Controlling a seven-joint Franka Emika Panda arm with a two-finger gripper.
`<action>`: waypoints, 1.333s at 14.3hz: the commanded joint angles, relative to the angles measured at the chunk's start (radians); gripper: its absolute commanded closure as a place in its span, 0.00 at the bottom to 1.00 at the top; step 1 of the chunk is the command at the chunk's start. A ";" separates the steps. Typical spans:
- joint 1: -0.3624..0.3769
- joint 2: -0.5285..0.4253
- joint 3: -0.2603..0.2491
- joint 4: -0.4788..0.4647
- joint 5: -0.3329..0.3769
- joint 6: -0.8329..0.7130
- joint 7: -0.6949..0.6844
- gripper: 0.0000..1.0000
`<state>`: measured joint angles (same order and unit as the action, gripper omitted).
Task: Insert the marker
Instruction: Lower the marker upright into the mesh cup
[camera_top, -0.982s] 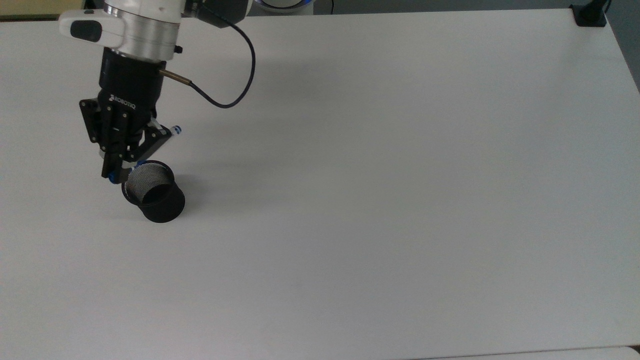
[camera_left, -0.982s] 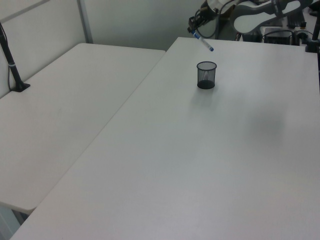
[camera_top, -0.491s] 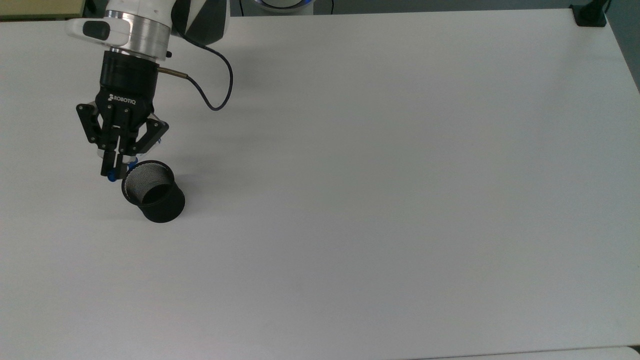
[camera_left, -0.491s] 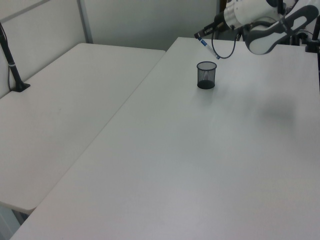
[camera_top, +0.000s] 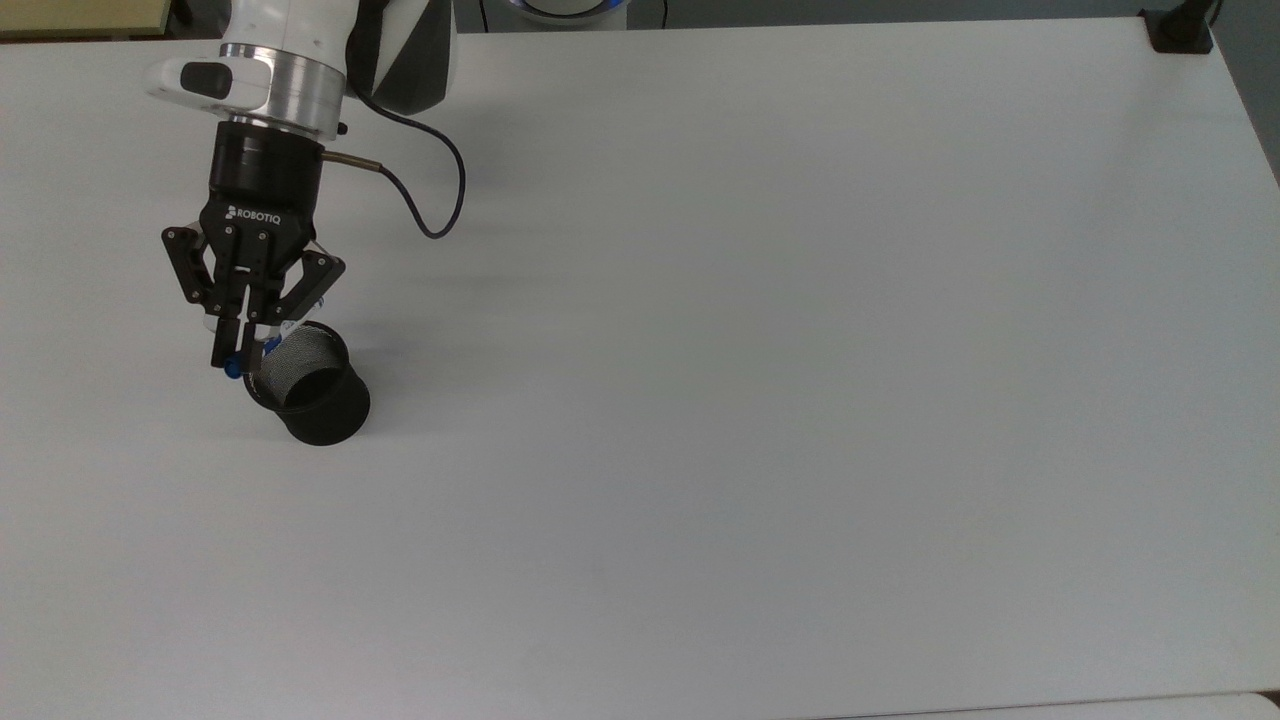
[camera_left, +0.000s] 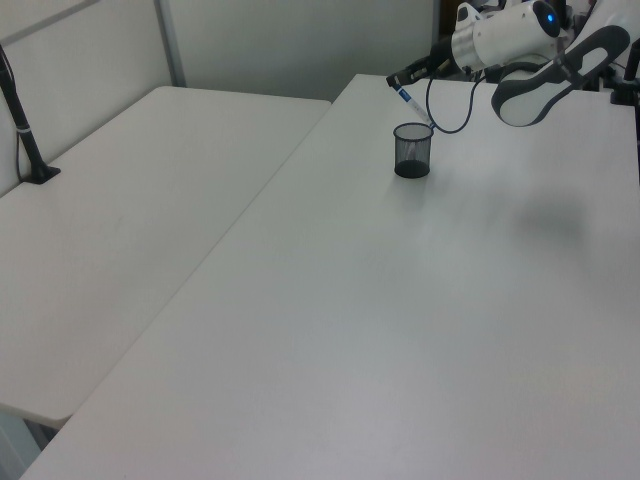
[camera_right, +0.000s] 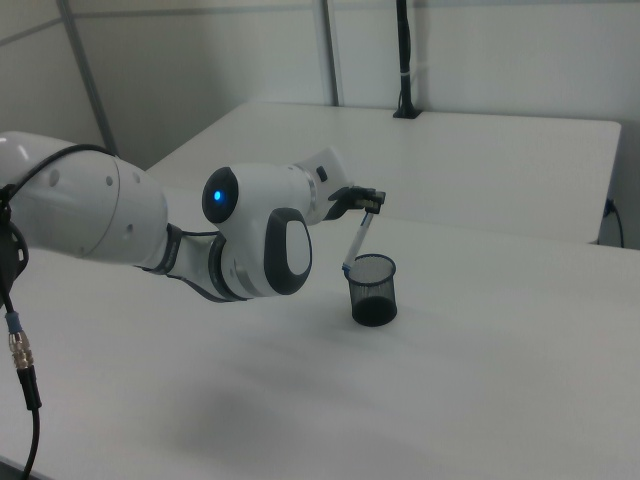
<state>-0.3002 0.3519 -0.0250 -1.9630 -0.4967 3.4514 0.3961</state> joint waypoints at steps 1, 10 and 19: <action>-0.005 0.056 -0.010 0.065 -0.005 0.029 -0.016 1.00; 0.007 0.154 -0.018 0.159 -0.008 0.029 -0.017 1.00; 0.009 0.174 -0.018 0.127 -0.062 0.031 -0.020 1.00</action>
<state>-0.2964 0.5208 -0.0377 -1.8169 -0.5177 3.4524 0.3902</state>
